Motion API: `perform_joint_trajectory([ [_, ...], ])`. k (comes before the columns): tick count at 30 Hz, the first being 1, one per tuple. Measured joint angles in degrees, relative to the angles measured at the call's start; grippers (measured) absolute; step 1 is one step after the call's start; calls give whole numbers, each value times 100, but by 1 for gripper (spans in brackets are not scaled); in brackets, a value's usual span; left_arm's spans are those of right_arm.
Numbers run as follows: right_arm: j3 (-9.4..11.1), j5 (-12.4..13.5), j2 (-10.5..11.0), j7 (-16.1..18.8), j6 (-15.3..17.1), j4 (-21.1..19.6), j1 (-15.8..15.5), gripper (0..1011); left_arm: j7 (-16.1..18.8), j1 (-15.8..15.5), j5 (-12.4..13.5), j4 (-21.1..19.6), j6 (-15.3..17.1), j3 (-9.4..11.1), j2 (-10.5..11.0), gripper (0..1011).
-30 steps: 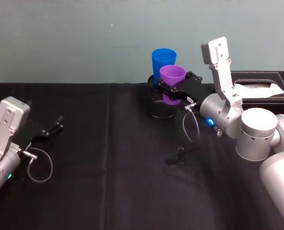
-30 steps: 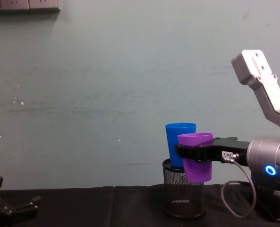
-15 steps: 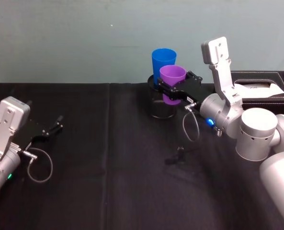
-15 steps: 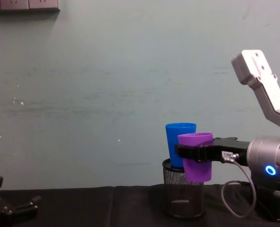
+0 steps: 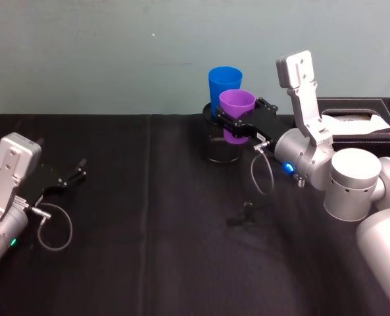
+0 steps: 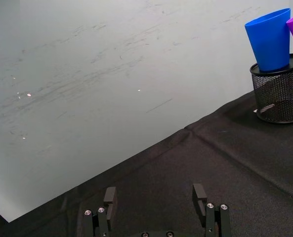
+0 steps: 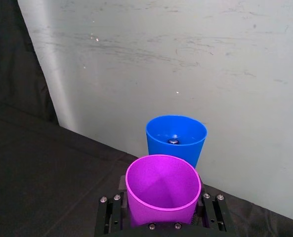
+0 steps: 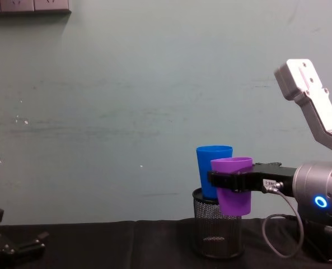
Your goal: Pick up one cup with a gripper and tap it against the other cup.
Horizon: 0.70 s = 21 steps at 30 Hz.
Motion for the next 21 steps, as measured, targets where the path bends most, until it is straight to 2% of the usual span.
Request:
perform_joint_trajectory([
  [21,0,0,0,0,0,0,0,738,0,0,0,0,0,0,0,1000],
])
